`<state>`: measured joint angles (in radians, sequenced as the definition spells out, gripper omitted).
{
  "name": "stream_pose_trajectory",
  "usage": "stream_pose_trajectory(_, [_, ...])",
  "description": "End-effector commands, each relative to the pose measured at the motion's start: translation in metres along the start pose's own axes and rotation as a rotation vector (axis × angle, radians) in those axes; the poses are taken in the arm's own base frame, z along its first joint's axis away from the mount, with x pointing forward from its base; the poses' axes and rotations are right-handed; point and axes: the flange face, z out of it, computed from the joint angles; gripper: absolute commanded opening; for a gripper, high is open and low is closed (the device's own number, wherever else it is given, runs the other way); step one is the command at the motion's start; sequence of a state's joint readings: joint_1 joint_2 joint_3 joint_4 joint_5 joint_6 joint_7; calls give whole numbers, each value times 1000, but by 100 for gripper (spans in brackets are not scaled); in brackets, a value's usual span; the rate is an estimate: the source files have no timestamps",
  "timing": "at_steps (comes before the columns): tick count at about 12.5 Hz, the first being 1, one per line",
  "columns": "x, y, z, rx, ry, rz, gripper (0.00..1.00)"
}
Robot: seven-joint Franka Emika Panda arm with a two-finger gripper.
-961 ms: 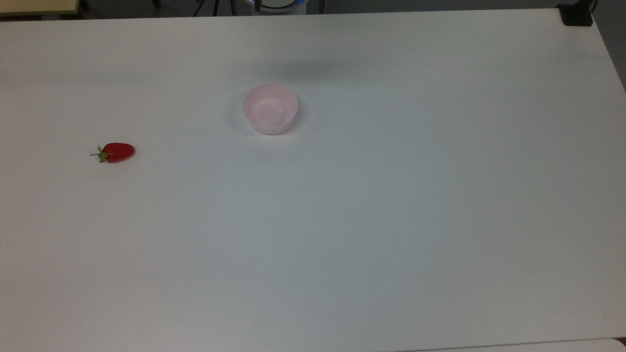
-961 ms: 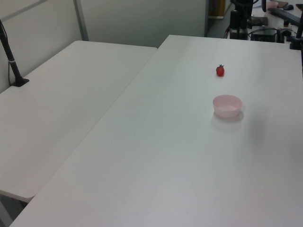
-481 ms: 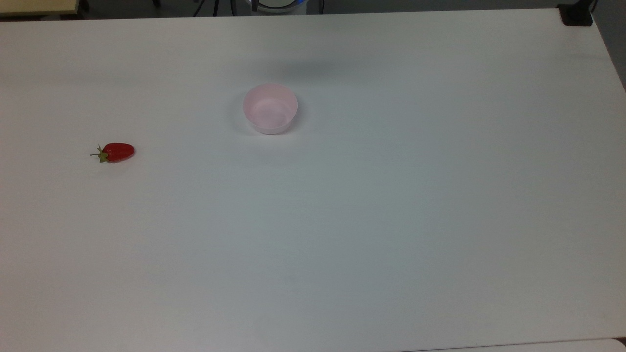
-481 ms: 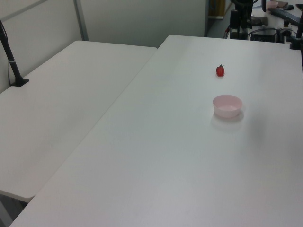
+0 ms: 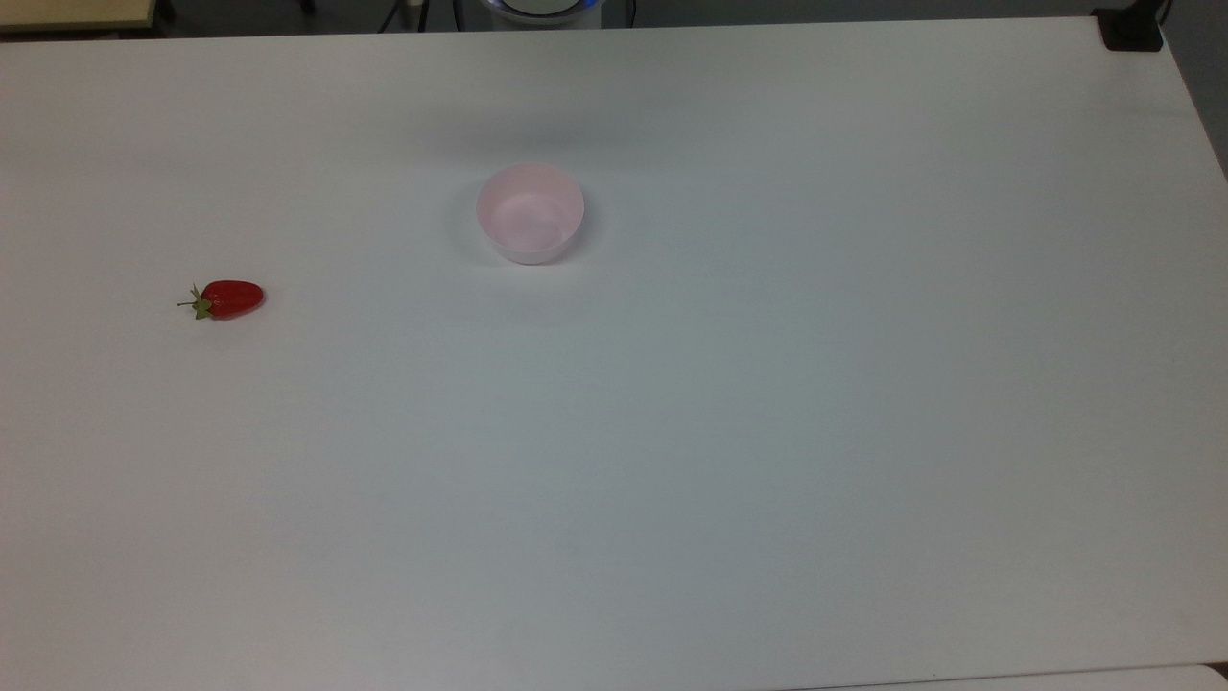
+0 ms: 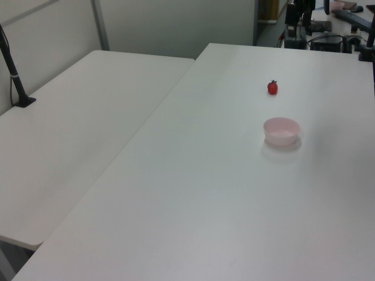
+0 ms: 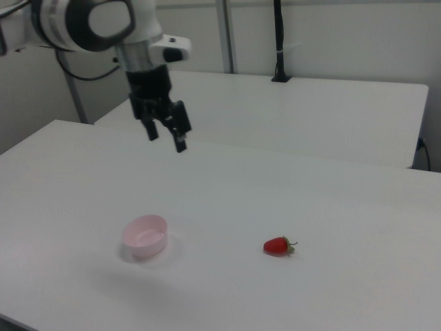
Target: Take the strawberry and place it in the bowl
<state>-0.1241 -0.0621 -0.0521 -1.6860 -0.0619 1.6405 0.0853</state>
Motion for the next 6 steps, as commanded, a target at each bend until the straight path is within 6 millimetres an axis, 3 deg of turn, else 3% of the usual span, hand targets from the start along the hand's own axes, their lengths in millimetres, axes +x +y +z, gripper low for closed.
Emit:
stream_pose_trajectory(1, [40,46,39,2,21,95,100])
stream_pose_trajectory(2, [51,54,55,1,26,115,100])
stream_pose_trajectory(5, [98,77,144,-10,48,267,96])
stream_pose_trajectory(6, [106,83,162,-12,59,302,96])
